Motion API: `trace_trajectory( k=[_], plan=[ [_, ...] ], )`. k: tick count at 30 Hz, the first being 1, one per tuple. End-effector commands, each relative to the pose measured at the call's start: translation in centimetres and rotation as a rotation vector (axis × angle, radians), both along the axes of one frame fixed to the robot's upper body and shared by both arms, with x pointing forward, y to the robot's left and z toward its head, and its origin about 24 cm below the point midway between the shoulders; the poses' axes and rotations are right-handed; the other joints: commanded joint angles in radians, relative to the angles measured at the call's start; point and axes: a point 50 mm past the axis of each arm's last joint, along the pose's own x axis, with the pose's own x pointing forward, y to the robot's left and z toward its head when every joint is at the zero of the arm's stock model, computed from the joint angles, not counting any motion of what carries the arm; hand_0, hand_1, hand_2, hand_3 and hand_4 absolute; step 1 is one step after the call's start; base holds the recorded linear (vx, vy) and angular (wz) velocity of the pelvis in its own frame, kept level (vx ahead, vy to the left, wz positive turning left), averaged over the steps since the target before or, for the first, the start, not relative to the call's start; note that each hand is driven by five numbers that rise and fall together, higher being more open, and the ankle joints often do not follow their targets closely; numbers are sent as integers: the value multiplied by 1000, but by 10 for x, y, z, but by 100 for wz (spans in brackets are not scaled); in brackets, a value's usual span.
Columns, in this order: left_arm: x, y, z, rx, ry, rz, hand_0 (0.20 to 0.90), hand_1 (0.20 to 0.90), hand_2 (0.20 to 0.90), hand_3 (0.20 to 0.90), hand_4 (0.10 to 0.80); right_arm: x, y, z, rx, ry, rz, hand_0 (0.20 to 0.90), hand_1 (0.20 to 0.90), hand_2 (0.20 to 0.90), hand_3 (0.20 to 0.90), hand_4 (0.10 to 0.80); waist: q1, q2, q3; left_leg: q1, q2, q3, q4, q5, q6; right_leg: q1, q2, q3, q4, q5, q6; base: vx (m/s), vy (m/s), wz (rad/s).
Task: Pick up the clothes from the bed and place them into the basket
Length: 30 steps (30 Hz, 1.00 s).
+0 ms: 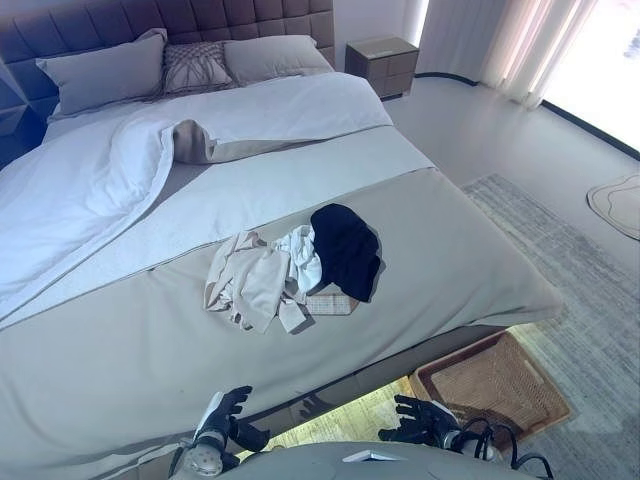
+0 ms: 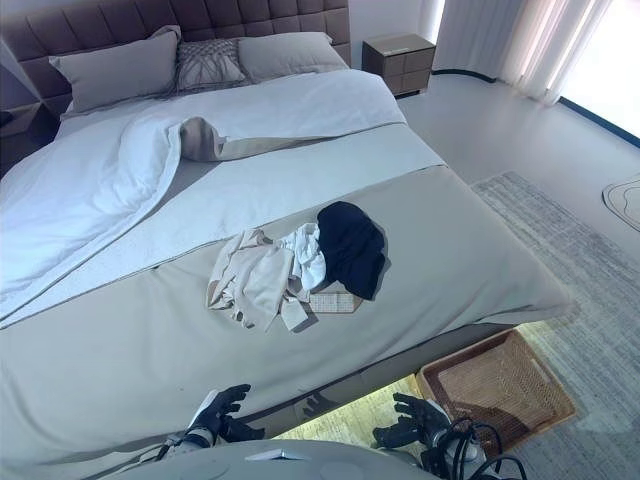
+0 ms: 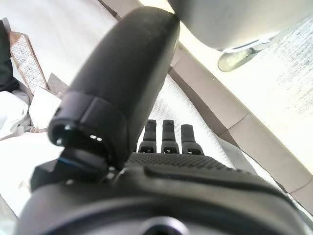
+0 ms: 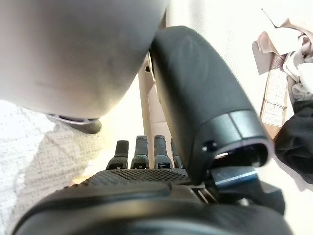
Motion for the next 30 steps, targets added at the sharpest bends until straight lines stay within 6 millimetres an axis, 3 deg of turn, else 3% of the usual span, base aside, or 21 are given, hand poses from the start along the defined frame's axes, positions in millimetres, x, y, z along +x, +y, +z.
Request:
trace_trajectory(
  k=[1,4,8,13,22,23,24,26,27,30],
  plan=[
    [30,11,12,4,-127,116,900,900,900,900,800,71,1,34,-85,-360,75,900,900,900,900,800,3,-23,21,-11,-47,-48,7,-60,26,-20,-28,25,43,6,48,0,-41,0],
    [35,18,17,14,-170,138,900,900,900,900,800,97,3,55,-121,-496,106,900,900,900,900,800,6,-25,24,-15,-46,-49,9,-59,26,-23,-28,25,42,8,45,0,0,0],
    [52,27,33,40,-288,99,900,900,900,900,800,136,-1,101,-245,-763,105,900,900,900,900,800,11,-25,27,-18,-47,-51,6,-59,25,-26,-26,27,34,11,43,23,1,0],
    [77,33,57,127,-396,-26,900,900,900,900,800,169,-19,161,-384,-1004,132,900,900,900,900,800,14,-11,36,-30,-42,-46,20,-60,24,-40,-28,29,50,1,36,41,29,1],
    [120,31,90,225,-555,-142,900,900,900,900,800,227,-48,259,-575,-1235,32,900,900,900,900,800,33,21,108,-117,-55,-80,122,-71,17,-111,-45,10,145,-27,8,-6,60,7],
    [130,32,101,234,-604,-158,900,900,900,900,800,238,-50,285,-636,-1281,26,900,900,900,900,800,39,29,133,-152,-59,-87,138,-67,18,-151,-49,3,186,-44,1,-94,60,19],
    [133,32,103,237,-614,-161,900,900,900,900,800,240,-51,290,-648,-1288,26,900,900,900,900,800,39,31,138,-163,-59,-88,144,-67,18,-163,-50,1,199,-49,0,-207,55,14],
    [145,32,119,262,-690,-181,900,900,900,900,800,248,-57,322,-688,-1339,-5,900,900,900,900,800,42,38,181,-225,-66,-89,189,-66,17,-233,-56,-3,264,-68,-7,-264,57,6],
    [153,32,130,295,-750,-192,900,900,900,900,800,251,-61,348,-759,-1389,-11,900,900,900,900,800,44,45,226,-287,-68,-84,254,-73,14,-292,-68,-10,320,-78,-14,-221,62,7],
    [156,33,138,343,-794,-190,900,900,900,900,800,254,-64,362,-831,-1405,-14,900,900,900,900,800,46,51,258,-348,-77,-81,335,-93,18,-346,-75,-9,386,-94,-26,-93,28,4]
  ],
)
